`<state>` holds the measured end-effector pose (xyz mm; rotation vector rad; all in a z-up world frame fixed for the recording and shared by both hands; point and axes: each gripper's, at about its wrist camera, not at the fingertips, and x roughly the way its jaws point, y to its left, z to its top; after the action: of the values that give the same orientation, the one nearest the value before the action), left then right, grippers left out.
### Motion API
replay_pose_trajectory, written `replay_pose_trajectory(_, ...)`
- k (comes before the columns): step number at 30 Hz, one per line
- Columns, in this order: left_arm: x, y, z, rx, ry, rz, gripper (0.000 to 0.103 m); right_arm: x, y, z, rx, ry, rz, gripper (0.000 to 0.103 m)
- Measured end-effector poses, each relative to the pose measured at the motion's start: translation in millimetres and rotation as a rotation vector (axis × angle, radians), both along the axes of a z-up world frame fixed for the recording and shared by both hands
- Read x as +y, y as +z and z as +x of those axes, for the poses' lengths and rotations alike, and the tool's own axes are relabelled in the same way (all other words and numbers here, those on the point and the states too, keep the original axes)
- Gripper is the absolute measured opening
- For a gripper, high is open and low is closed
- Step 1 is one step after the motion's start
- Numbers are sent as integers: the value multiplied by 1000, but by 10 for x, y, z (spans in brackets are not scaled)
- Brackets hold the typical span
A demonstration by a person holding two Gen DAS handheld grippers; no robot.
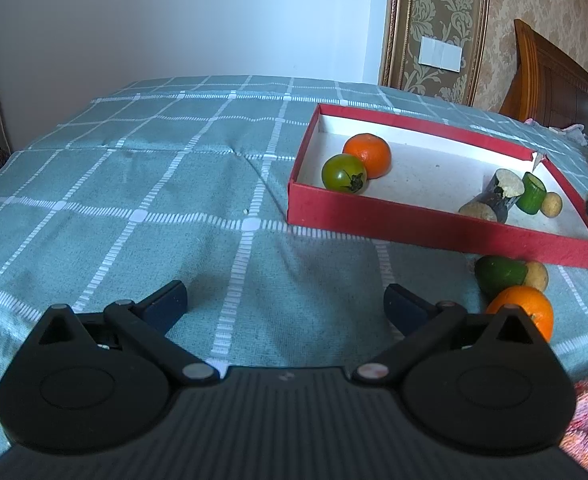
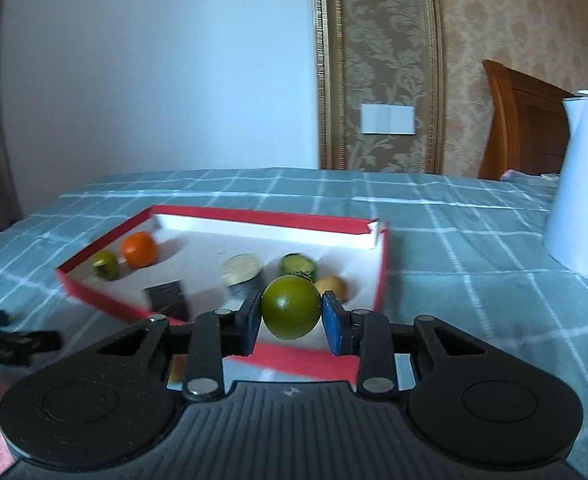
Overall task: Organize fruits
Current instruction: 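Lower the green fruit into the tray and open the right gripper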
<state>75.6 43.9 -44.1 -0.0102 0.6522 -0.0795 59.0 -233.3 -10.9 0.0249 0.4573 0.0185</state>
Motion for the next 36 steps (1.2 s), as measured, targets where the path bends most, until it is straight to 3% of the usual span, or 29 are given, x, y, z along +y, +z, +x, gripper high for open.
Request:
replay_pose_trajectory(12,2,1,0,0,0,-1,103,-77,-205,440,123,-25,29,32)
replay_pose_trajectory(36,-1,-2,2,1,0,5,103,16,-252,510,128,-28,-18,32)
